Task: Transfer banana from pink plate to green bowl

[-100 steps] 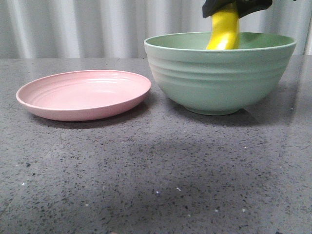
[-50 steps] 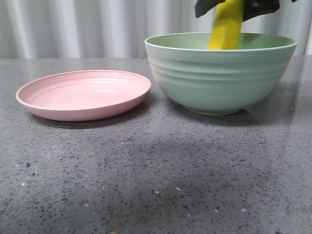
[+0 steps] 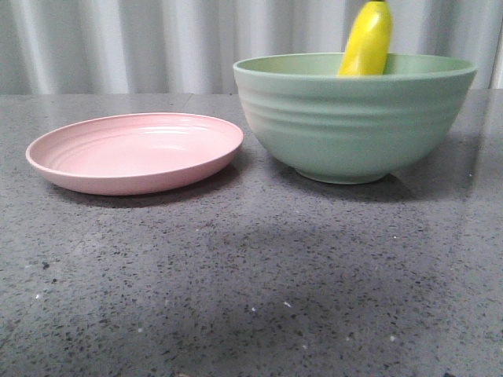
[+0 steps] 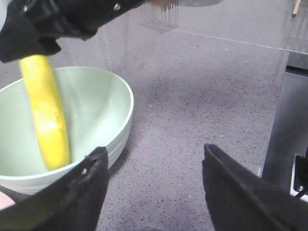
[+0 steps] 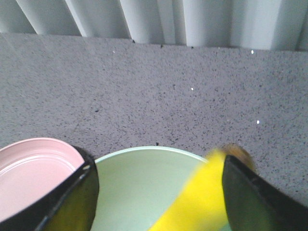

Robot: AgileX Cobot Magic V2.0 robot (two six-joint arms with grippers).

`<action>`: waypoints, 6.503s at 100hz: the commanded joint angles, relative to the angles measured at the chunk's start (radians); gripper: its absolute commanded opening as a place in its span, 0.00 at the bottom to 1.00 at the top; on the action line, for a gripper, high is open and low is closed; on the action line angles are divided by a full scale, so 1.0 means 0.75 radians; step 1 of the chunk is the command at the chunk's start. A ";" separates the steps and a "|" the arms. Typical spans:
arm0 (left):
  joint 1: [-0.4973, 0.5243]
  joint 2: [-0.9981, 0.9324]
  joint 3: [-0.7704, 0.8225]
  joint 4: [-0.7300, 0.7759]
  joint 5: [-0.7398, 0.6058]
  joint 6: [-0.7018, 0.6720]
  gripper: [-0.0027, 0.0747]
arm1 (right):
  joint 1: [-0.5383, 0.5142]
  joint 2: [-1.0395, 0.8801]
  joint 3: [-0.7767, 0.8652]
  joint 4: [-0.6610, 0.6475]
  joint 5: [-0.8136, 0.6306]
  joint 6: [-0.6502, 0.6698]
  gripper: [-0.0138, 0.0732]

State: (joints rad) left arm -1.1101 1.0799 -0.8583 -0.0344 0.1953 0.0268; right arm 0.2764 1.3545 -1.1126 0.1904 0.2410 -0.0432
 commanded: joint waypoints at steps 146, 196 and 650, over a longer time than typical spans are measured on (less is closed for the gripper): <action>0.004 -0.739 0.778 0.090 -0.601 -0.009 0.01 | -0.005 -1.437 0.884 -0.041 -0.081 -0.007 0.13; 0.004 -0.763 0.812 0.077 -0.614 -0.009 0.01 | -0.005 -1.627 1.035 -0.101 -0.092 -0.007 0.13; 1.383 -1.483 1.162 0.075 0.077 -0.009 0.01 | -0.563 -1.844 1.529 -0.098 -0.283 -0.007 0.13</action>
State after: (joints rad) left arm -0.0758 -0.0047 0.0050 0.0282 0.3253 0.0268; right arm -0.1364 -0.0088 0.0123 0.1221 0.0100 -0.0432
